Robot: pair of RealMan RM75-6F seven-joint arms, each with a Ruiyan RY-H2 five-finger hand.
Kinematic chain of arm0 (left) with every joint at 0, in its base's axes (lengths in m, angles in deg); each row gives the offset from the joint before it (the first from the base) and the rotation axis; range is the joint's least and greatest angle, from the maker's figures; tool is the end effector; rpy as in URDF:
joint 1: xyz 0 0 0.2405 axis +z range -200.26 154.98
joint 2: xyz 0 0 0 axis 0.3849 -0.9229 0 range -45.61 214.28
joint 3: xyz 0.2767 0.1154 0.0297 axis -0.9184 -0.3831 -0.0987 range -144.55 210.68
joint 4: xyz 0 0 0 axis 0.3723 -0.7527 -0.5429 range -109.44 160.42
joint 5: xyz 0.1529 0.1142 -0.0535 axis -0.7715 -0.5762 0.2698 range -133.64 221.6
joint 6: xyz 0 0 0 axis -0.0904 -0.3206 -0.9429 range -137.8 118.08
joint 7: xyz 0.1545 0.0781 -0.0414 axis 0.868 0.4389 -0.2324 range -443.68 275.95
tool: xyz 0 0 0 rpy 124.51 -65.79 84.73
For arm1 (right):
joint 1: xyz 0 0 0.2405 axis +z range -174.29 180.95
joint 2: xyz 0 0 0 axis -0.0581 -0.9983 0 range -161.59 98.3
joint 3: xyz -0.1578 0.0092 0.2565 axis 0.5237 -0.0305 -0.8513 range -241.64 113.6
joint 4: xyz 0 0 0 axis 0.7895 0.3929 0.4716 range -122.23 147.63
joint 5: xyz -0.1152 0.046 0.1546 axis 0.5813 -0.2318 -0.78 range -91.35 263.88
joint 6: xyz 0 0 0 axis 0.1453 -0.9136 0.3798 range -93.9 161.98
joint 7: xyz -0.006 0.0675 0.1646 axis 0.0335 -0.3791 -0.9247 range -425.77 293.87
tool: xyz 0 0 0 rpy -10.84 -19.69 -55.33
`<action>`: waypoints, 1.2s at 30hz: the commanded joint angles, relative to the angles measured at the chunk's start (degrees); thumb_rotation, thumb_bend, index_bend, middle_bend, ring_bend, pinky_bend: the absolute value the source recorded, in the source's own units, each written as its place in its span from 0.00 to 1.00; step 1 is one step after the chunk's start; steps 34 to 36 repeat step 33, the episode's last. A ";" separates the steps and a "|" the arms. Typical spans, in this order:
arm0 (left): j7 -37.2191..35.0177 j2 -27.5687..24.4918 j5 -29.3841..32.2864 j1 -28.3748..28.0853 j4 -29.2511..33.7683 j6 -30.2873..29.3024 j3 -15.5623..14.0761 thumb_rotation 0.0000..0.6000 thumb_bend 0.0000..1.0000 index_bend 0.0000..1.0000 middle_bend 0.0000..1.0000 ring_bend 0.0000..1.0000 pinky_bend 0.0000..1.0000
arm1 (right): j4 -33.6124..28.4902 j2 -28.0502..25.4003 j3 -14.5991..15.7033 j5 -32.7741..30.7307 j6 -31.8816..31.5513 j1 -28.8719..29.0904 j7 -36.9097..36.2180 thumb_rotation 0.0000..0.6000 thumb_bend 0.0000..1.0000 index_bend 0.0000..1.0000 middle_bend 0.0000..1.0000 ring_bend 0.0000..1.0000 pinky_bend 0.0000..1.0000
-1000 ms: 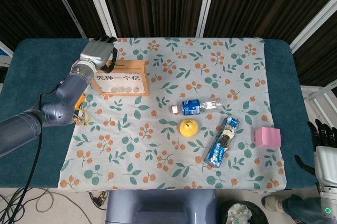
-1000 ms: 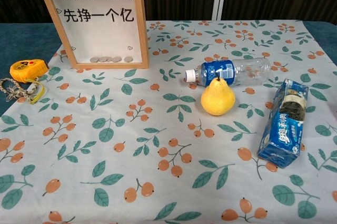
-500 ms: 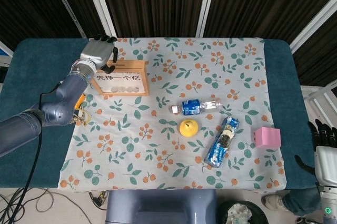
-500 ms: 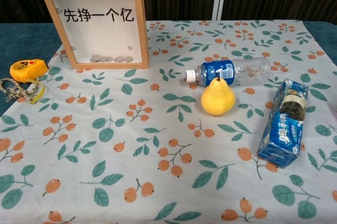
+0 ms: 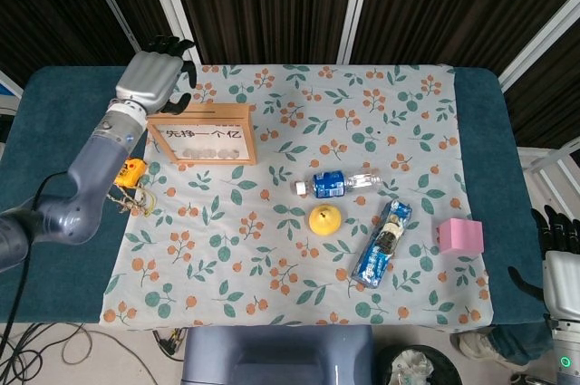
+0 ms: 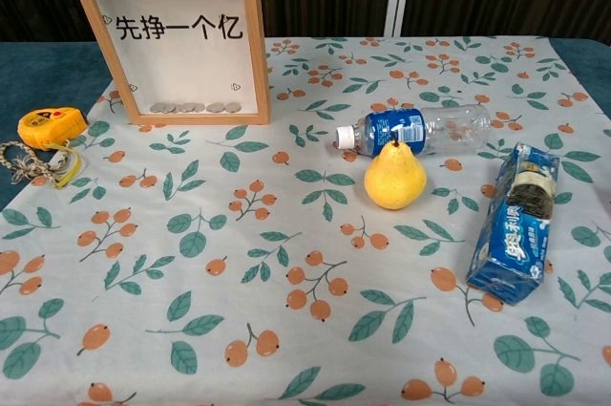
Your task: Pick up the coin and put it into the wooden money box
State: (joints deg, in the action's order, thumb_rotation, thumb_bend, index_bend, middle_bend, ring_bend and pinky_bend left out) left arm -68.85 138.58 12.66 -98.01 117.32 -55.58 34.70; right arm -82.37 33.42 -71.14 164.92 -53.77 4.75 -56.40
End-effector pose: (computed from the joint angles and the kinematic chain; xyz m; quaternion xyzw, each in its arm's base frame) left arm -0.0567 0.5160 0.2114 -0.7114 -0.3294 -0.3472 0.5147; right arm -0.3610 -0.2077 0.2076 0.5394 -0.3720 0.3488 0.6701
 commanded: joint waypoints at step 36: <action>-7.97 12.14 -43.19 51.61 4.47 -41.10 -10.06 1.00 0.42 0.09 0.00 0.00 0.00 | 1.80 1.61 0.35 2.54 -0.97 0.71 3.21 1.00 0.30 0.08 0.00 0.00 0.00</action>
